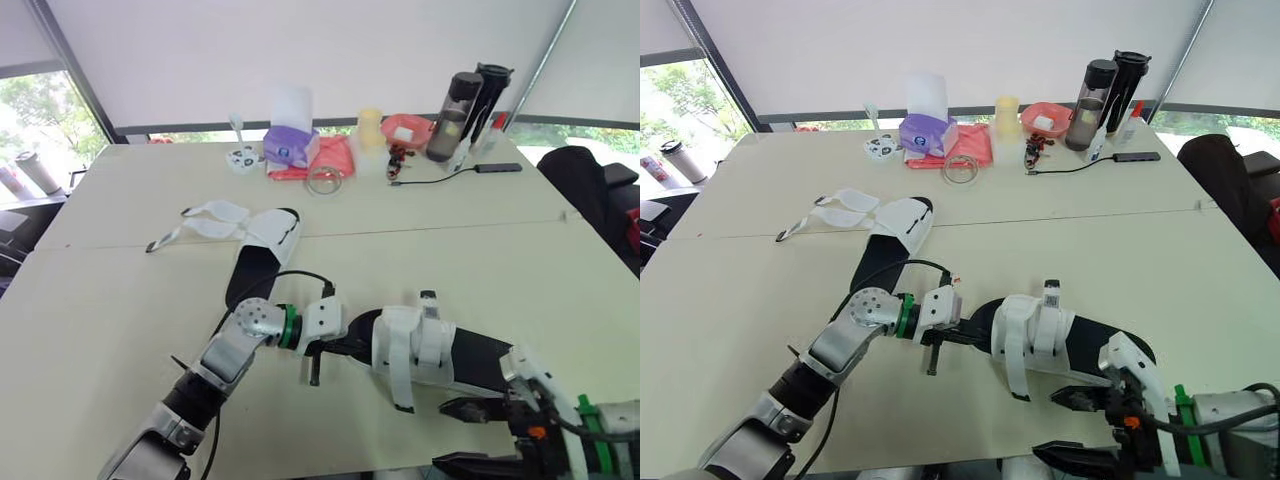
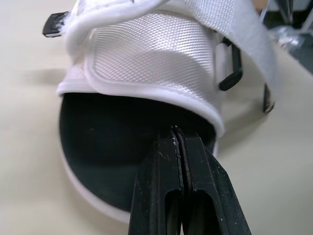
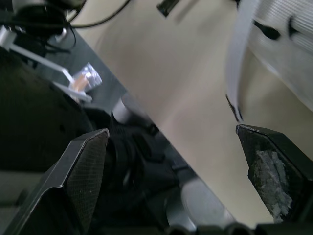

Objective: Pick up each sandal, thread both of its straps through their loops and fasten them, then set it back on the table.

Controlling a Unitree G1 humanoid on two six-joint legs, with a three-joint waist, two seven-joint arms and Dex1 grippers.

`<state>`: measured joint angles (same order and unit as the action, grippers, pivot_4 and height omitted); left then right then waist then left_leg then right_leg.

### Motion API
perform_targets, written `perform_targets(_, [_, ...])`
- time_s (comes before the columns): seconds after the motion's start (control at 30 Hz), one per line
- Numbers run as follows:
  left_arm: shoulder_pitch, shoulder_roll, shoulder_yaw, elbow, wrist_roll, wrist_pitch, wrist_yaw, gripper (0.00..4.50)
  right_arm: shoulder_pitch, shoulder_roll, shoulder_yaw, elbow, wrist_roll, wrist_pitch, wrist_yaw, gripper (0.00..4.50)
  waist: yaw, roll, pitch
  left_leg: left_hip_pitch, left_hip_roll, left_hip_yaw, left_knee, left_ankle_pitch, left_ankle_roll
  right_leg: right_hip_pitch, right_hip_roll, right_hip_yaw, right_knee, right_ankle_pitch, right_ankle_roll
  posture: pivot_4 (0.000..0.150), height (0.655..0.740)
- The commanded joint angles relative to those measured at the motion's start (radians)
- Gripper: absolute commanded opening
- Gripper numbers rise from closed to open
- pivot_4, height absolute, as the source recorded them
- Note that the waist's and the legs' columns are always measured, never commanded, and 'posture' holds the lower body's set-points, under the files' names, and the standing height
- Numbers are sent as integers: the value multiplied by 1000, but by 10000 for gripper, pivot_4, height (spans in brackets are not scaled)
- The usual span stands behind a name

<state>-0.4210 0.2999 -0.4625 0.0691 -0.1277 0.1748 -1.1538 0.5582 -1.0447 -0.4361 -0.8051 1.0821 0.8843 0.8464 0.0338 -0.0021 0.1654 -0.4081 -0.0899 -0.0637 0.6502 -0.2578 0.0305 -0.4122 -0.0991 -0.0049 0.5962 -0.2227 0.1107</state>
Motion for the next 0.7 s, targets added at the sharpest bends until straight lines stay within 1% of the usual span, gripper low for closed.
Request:
perform_targets(0.03, [9,-3,-31,-1,-19,41,-34,0,-77,47,66,-37,1,-13,-79,44801,7,-1,0,0,0,0,0,0,0,0,0,0,0,0,0,1500,7400])
perform_targets(0.17, [-1,-10,-33,4,-28,54,-46,0,-122,78,103,-16,-30,-13,-120,44801,10,-1,0,0,0,0,1,0,0,1,0,0,0,0,0,1500,7400])
perform_targets(0.37, [-8,-19,-30,14,-29,44,-46,0,-133,80,91,15,-37,-9,-101,44801,10,-1,0,0,0,0,0,0,0,1,0,0,-1,0,0,1500,7400])
perform_targets(0.47, [-10,-21,-30,18,-23,36,-42,0,-134,71,69,34,-25,-2,-83,44801,9,-1,0,0,0,0,1,0,0,1,0,0,-1,0,0,1500,7400])
perform_targets(0.57, [-11,-18,-33,30,-9,20,-39,0,-118,53,10,74,22,30,-37,44801,10,-1,0,0,0,0,1,0,0,1,0,0,-1,0,0,1500,7400])
perform_targets(0.7, [-2,-16,-35,30,-6,14,-38,0,-101,55,-5,96,0,31,-11,44801,9,-1,0,0,0,0,1,0,0,1,0,0,-1,0,0,1500,7400])
